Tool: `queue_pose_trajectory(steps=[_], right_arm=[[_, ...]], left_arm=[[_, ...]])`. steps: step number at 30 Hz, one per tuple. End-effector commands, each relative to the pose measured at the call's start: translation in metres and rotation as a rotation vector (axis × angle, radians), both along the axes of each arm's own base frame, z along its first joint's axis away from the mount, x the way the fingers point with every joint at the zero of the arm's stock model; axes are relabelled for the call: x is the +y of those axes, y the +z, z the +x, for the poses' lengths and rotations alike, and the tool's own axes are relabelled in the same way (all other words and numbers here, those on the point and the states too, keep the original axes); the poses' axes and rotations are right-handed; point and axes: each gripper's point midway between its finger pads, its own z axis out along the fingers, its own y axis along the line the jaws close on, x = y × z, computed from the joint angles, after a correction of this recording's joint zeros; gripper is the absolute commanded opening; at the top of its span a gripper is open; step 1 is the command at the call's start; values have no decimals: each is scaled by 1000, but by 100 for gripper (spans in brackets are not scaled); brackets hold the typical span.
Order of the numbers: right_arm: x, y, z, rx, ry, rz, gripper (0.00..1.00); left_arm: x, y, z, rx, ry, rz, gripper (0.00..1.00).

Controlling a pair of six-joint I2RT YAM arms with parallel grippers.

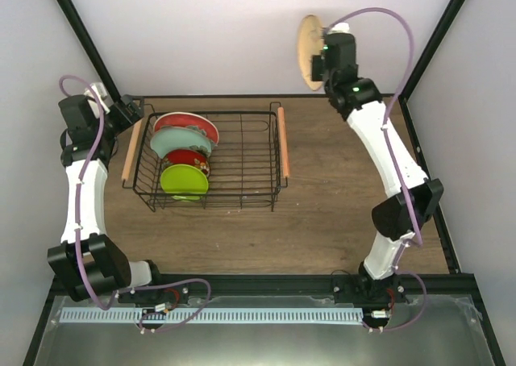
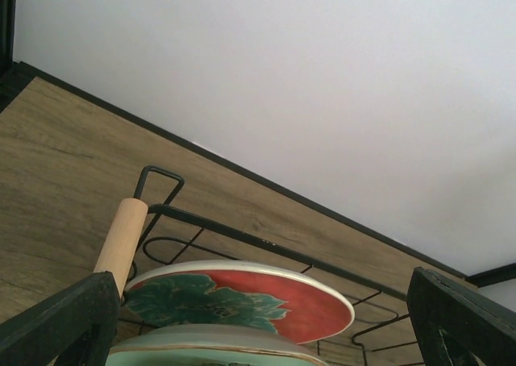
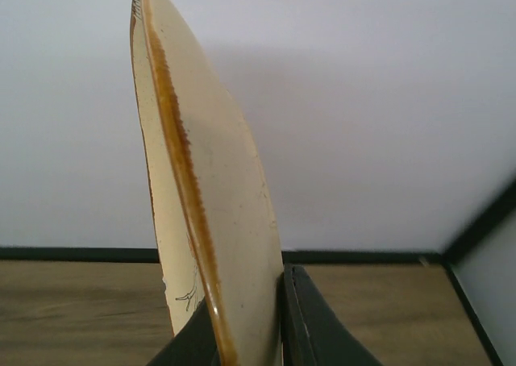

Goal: Unload the plates from the dish rack

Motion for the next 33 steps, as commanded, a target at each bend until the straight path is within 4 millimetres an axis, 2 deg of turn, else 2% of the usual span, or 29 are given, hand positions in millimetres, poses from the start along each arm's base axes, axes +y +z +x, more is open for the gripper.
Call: queue_pose_trajectory(steps=[1,5,6,10,13,17,26,33], right_arm=[[-110,46,-15,-144,-308,247,1],[-201,3,-24,-87,-450,435,1],[-218,-19,-25,-50,-466,485,1],[-264,-69,-31,36,-470,625,1],[-277,-106,-29,107,-450,709,1],[-276,-145,-22,178,-396,810,1],[-279,-207,7,231,-391,1019,1],[-281,-240,24,253,-397,1085,1]], left_arm=[[-3,2,0,-20,-21,-11,100],[-4,3,0,-24,-28,-15,100],[-5,3,1,-23,-29,-18,100],[-6,2,1,-24,-39,-26,100],[-7,1,0,-20,-42,-27,100],[-8,0,-1,-15,-53,-22,100],[-13,-2,-4,-1,-76,-26,100],[-13,3,-6,-14,-72,-29,100]])
